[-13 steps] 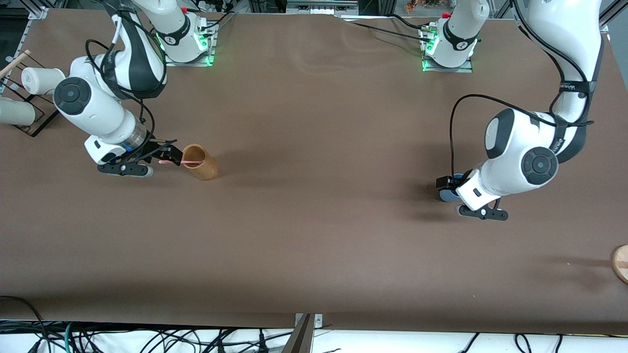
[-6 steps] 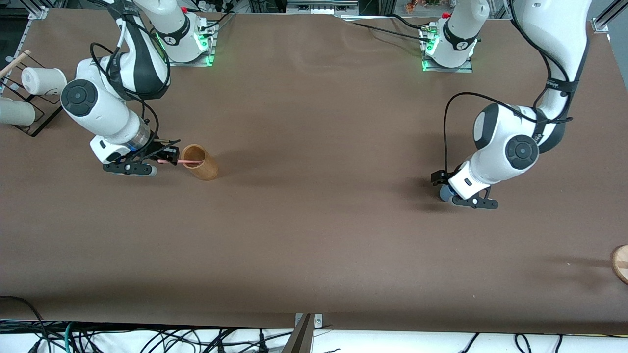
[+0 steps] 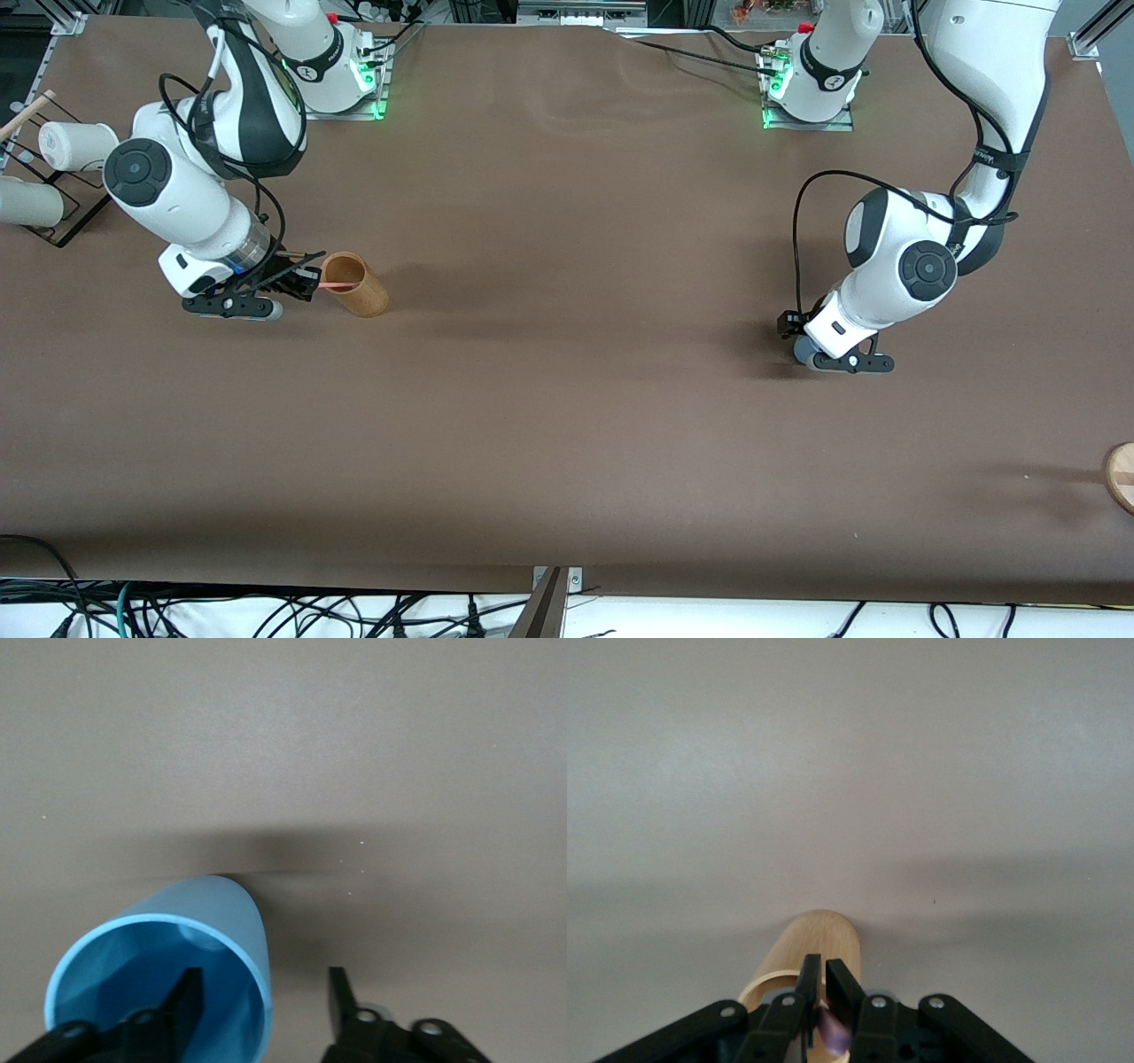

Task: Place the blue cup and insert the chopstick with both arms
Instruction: 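Grasp the pink stick with the right gripper while the left gripper grasps the cup, then pull the stick from the bamboo cup while the left gripper carries the blue cup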

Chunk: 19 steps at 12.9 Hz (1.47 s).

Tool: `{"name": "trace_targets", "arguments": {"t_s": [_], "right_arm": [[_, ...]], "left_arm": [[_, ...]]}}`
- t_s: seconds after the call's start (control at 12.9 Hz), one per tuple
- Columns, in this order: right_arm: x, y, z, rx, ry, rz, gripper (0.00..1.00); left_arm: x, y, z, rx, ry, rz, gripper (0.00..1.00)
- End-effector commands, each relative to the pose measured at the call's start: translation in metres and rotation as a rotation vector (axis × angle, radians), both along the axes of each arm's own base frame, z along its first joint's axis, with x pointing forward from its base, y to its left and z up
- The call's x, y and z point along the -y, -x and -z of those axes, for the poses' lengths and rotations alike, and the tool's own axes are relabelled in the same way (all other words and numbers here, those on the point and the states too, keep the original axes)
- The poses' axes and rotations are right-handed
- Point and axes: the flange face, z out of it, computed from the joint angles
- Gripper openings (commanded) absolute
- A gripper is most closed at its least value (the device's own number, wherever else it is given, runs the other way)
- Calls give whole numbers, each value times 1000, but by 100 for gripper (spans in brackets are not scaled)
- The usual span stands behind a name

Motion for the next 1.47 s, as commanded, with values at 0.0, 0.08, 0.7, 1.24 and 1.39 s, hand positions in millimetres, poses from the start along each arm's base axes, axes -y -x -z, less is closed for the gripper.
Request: {"name": "trace_targets", "arguments": {"t_s": [0.0,0.08,0.7,1.24,1.39], "right_arm": [[-10,-12,-44,-15,-2,-9,0],[-12,-16,-59,-12,-1,-19,0],[-15,-30,-170,27,78,-107,0],[-21,-31,-182,53,138,-161,0],[-20,-32,-179,48,138,-158,0]], "left_arm": [[-1,-2,-4,18,-20,-5,0],[-2,-2,-4,19,-20,-2,0],[113,-30,-91,13,-13,-7,0],[335,16,-77,31,1,-128,0],[370,32,-53,14,-15,-172,0]]}}
